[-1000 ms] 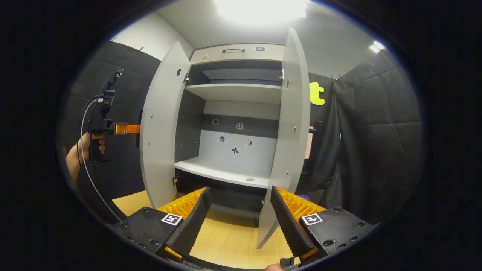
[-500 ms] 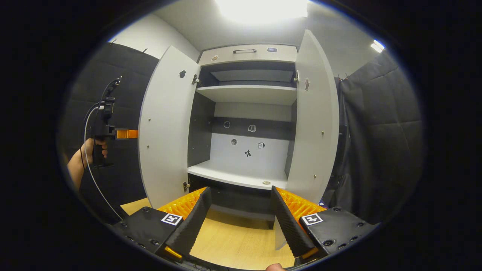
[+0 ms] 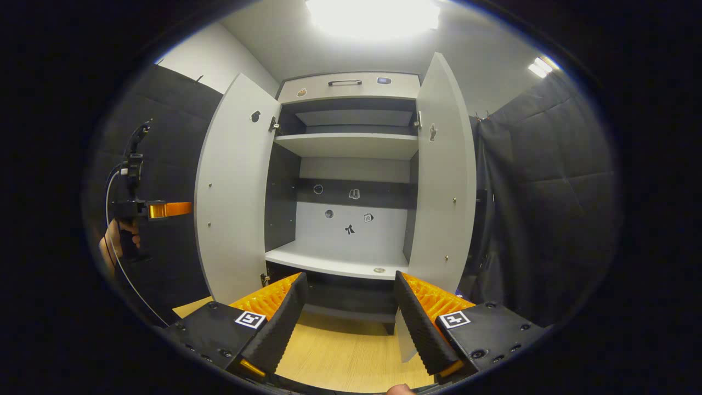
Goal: Open the right door of the double-door shoe cabinet with the right hand, and open the left door with the left hand.
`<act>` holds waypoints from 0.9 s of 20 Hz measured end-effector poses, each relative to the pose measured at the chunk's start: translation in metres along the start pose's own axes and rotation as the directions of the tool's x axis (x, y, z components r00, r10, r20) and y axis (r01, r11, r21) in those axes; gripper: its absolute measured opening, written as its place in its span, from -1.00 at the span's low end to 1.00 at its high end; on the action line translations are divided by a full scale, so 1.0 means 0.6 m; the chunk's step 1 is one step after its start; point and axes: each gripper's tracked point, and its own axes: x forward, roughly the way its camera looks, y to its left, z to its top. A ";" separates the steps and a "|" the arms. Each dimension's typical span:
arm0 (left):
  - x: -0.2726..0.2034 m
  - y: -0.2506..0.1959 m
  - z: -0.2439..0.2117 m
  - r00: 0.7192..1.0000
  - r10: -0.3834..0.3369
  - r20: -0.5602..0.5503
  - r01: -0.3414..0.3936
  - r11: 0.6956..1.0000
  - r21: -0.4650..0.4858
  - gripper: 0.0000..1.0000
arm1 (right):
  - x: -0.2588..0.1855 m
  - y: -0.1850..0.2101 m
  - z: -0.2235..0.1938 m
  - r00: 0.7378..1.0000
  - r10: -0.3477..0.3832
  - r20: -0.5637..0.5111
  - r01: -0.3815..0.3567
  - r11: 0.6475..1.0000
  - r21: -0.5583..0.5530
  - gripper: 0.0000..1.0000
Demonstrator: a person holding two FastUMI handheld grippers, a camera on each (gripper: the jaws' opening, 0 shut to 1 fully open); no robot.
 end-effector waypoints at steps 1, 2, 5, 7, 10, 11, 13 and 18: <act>0.000 0.000 0.000 1.000 0.010 0.003 -0.010 1.000 0.003 -0.87 | -0.005 -0.005 0.004 1.000 0.002 0.009 -0.002 1.000 0.000 0.98; -0.001 0.001 0.000 1.000 0.022 0.000 -0.022 1.000 0.010 -0.87 | -0.009 -0.012 0.006 1.000 0.001 0.012 -0.001 1.000 0.002 0.98; 0.000 0.006 0.001 0.999 0.045 -0.016 -0.044 0.998 0.046 -0.87 | -0.027 -0.038 0.007 1.000 -0.019 0.017 0.019 1.000 0.000 0.98; 0.001 0.006 -0.002 0.998 0.061 -0.022 -0.060 0.996 0.070 -0.88 | -0.040 -0.055 0.004 0.999 -0.042 0.022 0.042 0.999 0.013 0.93; 0.004 0.006 -0.001 0.998 0.058 -0.016 -0.057 0.996 0.069 -0.87 | -0.063 -0.082 -0.001 0.997 -0.078 0.028 0.078 0.997 0.028 0.96; 0.005 0.007 -0.002 0.998 0.059 -0.013 -0.058 0.996 0.067 -0.87 | -0.070 -0.085 -0.005 0.996 -0.089 0.029 0.088 0.996 0.031 0.94; 0.007 0.005 -0.002 0.998 0.056 -0.011 -0.055 0.997 0.060 -0.87 | -0.082 -0.090 -0.013 0.994 -0.103 0.030 0.102 0.994 0.031 0.98; 0.007 0.004 -0.001 0.998 0.050 -0.026 -0.048 0.995 0.082 -0.87 | -0.106 -0.089 -0.025 0.995 -0.093 0.020 0.093 0.995 0.035 0.98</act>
